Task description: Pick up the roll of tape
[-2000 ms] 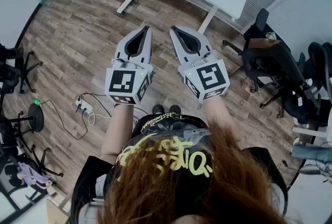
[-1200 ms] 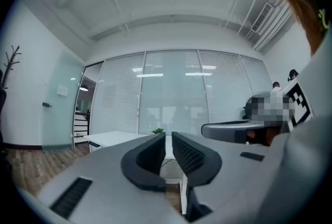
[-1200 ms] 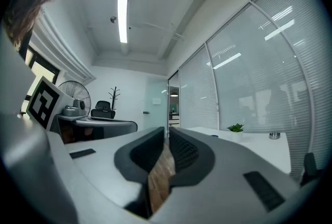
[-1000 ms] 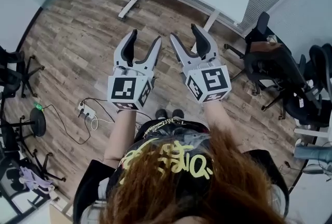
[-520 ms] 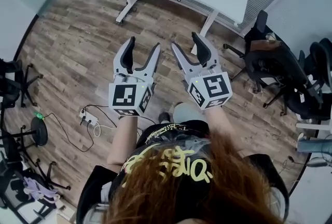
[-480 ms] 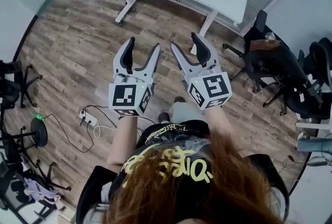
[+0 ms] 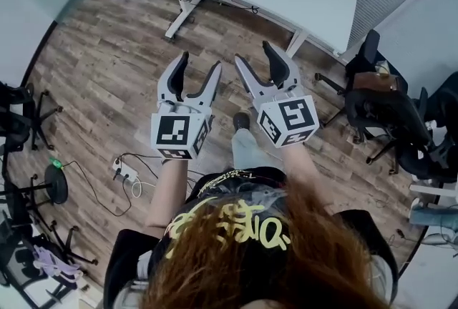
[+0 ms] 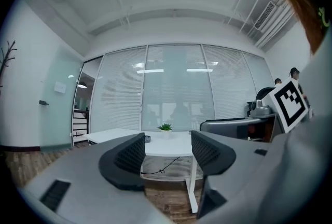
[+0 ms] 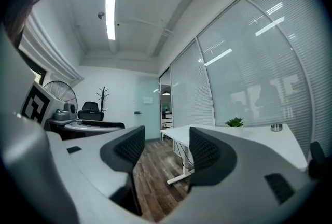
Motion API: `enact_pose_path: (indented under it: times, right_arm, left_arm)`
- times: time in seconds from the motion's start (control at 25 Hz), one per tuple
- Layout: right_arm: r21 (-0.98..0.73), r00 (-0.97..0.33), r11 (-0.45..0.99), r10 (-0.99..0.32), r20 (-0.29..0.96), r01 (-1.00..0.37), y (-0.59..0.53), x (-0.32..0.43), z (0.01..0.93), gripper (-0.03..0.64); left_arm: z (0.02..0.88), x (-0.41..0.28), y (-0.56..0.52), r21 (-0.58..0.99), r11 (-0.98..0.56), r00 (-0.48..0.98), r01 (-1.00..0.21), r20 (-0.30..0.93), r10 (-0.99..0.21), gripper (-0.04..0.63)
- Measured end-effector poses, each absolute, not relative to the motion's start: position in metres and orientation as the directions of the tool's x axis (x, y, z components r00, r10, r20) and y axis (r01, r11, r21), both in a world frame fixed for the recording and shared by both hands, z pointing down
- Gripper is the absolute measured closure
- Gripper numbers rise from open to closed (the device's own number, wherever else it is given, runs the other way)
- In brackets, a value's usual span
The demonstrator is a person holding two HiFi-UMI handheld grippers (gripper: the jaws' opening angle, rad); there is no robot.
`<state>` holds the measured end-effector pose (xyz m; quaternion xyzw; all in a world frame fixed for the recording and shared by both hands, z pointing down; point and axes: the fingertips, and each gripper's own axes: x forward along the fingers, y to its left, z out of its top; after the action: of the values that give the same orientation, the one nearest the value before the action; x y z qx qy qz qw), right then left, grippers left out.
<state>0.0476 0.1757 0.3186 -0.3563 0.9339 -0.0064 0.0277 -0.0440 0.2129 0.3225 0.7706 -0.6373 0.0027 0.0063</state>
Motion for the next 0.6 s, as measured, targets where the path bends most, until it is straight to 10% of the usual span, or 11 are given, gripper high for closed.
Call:
enact_pose_path:
  times: [0.6]
  right_arm:
    - [0.030,-0.832,0.832,-0.552,-0.058,-0.554,-0.003,-0.008,0.309,0.364]
  left_arm:
    - [0.316,-0.084,0.026,0.015,-0.105,0.105,-0.994,-0.025,-0.994,0.336]
